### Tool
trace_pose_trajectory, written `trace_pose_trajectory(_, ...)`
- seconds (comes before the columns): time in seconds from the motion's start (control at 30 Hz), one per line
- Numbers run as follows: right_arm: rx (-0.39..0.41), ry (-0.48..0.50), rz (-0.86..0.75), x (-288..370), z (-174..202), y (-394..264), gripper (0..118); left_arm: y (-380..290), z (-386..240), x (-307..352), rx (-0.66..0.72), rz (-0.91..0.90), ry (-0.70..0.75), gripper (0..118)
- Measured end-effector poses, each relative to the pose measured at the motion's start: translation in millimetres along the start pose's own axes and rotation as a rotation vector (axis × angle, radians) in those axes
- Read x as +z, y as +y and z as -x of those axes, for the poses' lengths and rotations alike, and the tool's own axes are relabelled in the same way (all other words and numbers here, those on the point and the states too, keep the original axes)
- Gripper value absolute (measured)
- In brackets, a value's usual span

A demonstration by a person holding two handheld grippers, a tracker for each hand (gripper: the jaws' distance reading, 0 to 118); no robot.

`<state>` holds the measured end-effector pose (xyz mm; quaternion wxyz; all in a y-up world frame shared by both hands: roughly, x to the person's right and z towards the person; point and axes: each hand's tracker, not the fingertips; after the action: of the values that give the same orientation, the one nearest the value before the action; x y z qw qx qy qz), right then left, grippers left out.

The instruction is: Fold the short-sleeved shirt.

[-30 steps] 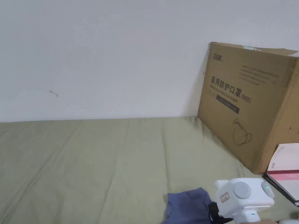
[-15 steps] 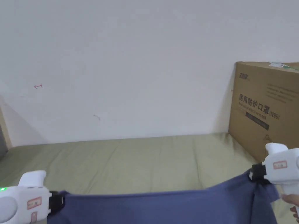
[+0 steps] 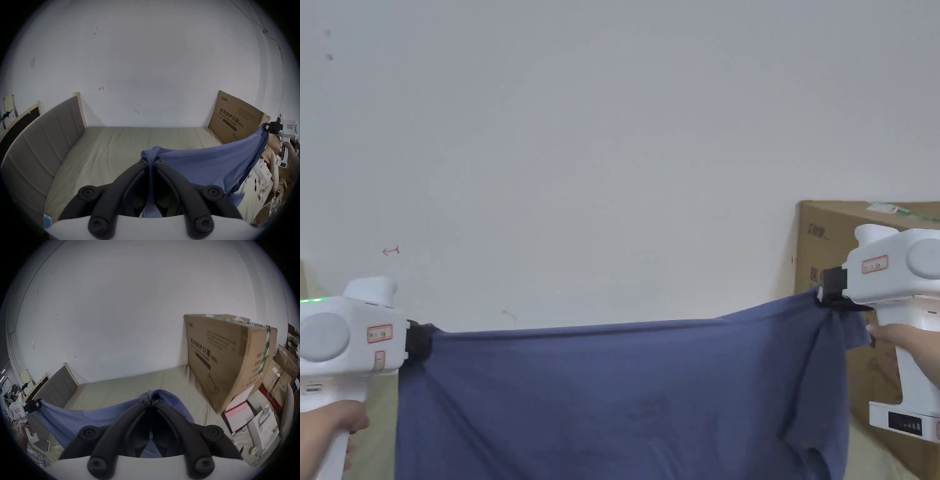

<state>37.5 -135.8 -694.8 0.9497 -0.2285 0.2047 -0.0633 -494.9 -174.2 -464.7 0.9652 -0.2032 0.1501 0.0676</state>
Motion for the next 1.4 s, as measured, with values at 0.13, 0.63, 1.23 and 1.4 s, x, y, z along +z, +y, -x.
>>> trace_pose_trajectory(0.13,0.076,-0.019,-0.043,-20.6,20.5,43.2,0,37.6,5.6,-19.4,0.028,-0.042,0.012,2)
trace_pose_trajectory(0.63,0.178,-0.054,-0.352,-70.1,88.9,176.1,0,152.0,21.4,-87.9,0.139,-0.275,0.095,2)
trace_pose_trajectory(1.23,0.035,-0.056,0.433,-163.9,1.4,-266.2,0,-213.7,31.2,-142.1,0.266,0.347,0.024,2)
trace_pose_trajectory(1.4,0.106,-0.023,0.615,-79.5,-34.3,-368.3,0,-312.1,46.8,-69.2,0.166,0.512,-0.025,2)
